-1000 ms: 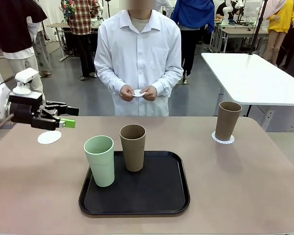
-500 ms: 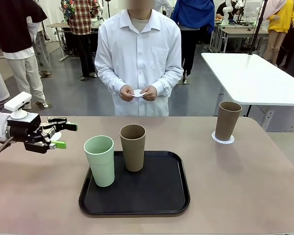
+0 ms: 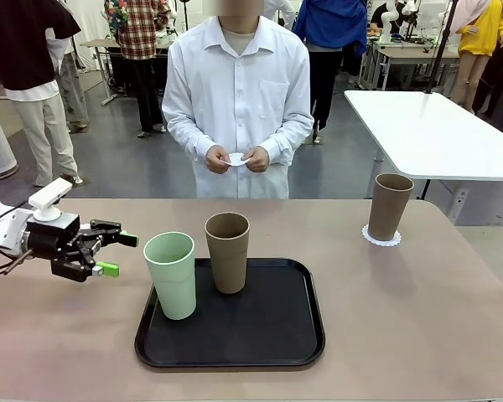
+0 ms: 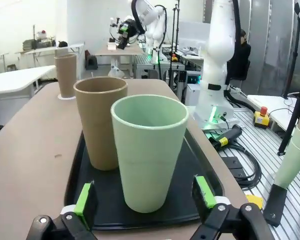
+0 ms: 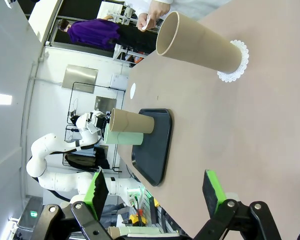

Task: Place coasters on the table and set cups on them.
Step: Take one Reusable plastic cup from the Flat Tray and place it on a coaster set by the human.

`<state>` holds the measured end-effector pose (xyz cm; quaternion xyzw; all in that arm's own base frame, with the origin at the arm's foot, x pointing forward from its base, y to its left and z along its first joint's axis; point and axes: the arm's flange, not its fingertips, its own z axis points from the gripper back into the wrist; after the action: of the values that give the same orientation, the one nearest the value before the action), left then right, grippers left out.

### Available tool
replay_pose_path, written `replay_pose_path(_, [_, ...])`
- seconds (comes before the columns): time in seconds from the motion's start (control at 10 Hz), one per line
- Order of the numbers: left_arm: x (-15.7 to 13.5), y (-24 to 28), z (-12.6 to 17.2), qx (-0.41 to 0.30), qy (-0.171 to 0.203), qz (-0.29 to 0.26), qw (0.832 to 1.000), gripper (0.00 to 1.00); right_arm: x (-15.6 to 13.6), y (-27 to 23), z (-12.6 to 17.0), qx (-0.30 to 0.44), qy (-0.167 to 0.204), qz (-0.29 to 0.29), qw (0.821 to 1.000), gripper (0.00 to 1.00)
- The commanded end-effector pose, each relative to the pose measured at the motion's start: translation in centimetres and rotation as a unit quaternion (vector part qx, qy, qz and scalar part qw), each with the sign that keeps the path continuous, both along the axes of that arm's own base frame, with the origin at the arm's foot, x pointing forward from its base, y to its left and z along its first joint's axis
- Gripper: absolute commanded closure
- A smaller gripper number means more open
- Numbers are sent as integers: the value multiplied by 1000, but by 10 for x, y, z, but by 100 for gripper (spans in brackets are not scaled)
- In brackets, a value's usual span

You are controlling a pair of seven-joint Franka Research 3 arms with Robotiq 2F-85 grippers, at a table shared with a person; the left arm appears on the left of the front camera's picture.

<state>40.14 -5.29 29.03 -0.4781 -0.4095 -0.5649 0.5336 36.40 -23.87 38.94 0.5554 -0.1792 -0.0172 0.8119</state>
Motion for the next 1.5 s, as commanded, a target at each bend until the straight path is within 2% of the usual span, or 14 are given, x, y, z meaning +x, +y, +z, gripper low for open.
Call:
replay_pose_path(0.0, [4, 3, 4, -7, -3, 8, 1000, 0, 1, 1, 0, 2, -3, -5, 1000, 0])
replay_pose_path(0.5, [2, 2, 2, 0, -2, 3, 1000, 0, 1, 1, 0, 2, -3, -5, 1000, 0])
replay_pose_path(0.6, [8, -3, -4, -25, 9, -24, 999, 0, 1, 1, 0, 2, -3, -5, 1000, 0])
replay_pose_path(0.8, [13, -14, -21, -31, 42, -8, 999, 0, 1, 1, 0, 2, -3, -5, 1000, 0])
replay_pose_path(0.9, [12, -18, -28, -33, 45, -7, 998, 0, 1, 1, 0, 2, -3, -5, 1000, 0])
replay_pose_path(1.4, [11, -34, -39, -41, 39, -26, 998, 0, 1, 1, 0, 2, -3, -5, 1000, 0])
